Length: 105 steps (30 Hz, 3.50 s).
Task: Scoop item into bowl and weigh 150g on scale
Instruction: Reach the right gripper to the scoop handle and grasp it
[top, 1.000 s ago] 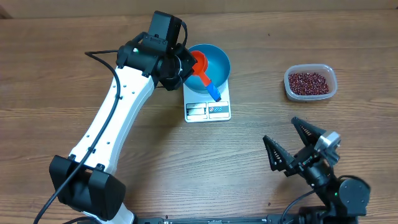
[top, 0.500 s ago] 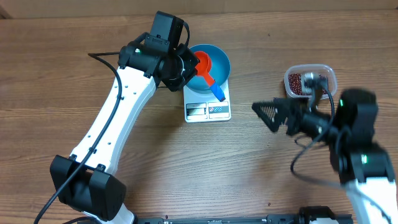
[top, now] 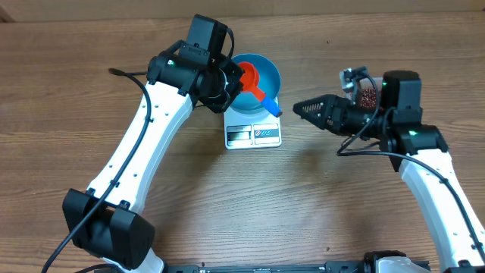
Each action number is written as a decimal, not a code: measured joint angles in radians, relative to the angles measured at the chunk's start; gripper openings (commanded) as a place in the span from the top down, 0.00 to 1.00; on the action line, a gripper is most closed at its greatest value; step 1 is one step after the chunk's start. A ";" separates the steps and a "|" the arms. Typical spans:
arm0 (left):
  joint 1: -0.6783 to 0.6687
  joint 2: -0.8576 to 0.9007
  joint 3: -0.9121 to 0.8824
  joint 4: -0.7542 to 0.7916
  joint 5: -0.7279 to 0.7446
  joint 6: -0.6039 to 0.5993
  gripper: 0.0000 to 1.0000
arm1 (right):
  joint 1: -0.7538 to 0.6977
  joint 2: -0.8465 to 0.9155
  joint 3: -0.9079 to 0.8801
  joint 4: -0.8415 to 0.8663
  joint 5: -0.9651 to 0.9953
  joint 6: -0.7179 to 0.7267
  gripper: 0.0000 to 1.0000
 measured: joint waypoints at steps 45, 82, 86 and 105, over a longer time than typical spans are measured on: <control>-0.063 0.022 0.000 -0.051 -0.003 -0.161 0.96 | 0.393 0.000 0.000 0.234 0.649 0.393 0.76; -0.063 0.022 0.000 -0.051 -0.003 -0.145 0.96 | 0.360 0.000 0.000 0.249 0.625 0.393 0.83; -0.063 0.022 0.000 -0.051 -0.003 -0.143 0.96 | 0.359 0.000 0.000 0.249 0.624 0.393 0.83; -0.063 0.023 0.000 -0.055 -0.002 -0.137 0.65 | 0.359 0.000 0.000 0.247 0.612 0.394 0.96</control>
